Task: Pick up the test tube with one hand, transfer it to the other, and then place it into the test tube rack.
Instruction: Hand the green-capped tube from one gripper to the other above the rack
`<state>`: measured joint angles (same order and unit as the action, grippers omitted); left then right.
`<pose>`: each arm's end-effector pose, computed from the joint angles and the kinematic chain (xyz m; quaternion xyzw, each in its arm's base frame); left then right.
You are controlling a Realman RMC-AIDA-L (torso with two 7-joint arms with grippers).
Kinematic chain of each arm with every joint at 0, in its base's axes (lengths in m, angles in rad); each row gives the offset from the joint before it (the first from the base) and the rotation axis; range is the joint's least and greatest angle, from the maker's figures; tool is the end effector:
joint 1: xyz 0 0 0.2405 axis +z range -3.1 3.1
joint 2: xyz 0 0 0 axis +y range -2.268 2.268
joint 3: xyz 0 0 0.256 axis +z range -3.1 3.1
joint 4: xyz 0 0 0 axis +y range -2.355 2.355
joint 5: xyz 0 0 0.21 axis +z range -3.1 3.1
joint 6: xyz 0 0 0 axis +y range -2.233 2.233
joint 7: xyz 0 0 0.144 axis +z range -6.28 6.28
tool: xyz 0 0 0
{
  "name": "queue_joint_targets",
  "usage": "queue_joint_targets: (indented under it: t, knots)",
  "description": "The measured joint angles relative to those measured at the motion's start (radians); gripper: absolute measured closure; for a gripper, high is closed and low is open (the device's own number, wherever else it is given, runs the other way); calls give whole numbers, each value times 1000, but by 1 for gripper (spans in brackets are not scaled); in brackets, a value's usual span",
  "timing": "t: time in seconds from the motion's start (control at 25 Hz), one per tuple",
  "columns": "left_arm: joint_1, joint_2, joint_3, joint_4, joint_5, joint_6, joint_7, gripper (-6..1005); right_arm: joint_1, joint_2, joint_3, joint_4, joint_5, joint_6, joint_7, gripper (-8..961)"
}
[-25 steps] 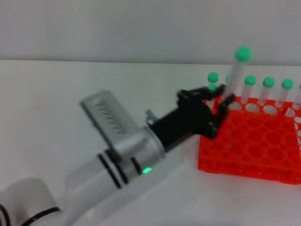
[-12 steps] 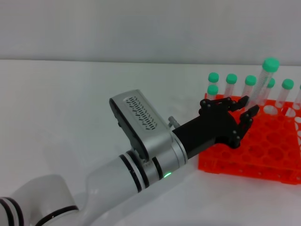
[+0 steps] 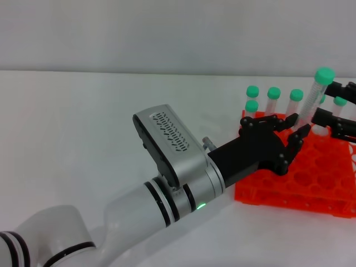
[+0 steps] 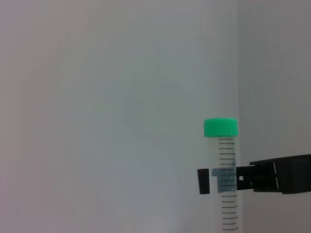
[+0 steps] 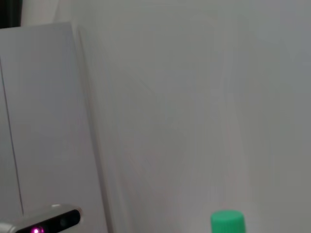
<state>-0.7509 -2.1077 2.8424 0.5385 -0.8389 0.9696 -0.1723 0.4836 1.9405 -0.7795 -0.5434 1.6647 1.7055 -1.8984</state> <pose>-0.1231 0.3180 -0.1539 -0.8827 -0.0916 -0.3839 0.2551 0.2505 0.3331 0.0714 -0.8791 0.1333 0.4174 0.1879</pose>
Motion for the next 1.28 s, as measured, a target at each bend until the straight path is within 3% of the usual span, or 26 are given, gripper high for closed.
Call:
queue_joint_targets:
  t: [0.24, 0.72, 0.92, 1.04, 1.28]
  knots:
    - [-1, 0, 0, 1, 5, -3, -6, 740, 17, 16, 4, 1, 6, -2, 18, 200]
    - [5, 0, 0, 7, 23, -20, -9, 729, 33, 22, 9, 3, 9, -3, 43, 341]
    - [7, 0, 0, 9, 25, -20, -9, 724, 27, 22, 11, -1, 9, -3, 30, 509]
    - [10, 0, 0, 10, 25, -20, -8, 721, 25, 21, 12, 0, 9, 0, 15, 708]
    - [13, 0, 0, 10, 26, -17, -1, 715, 24, 21, 9, 0, 8, 1, 11, 709]
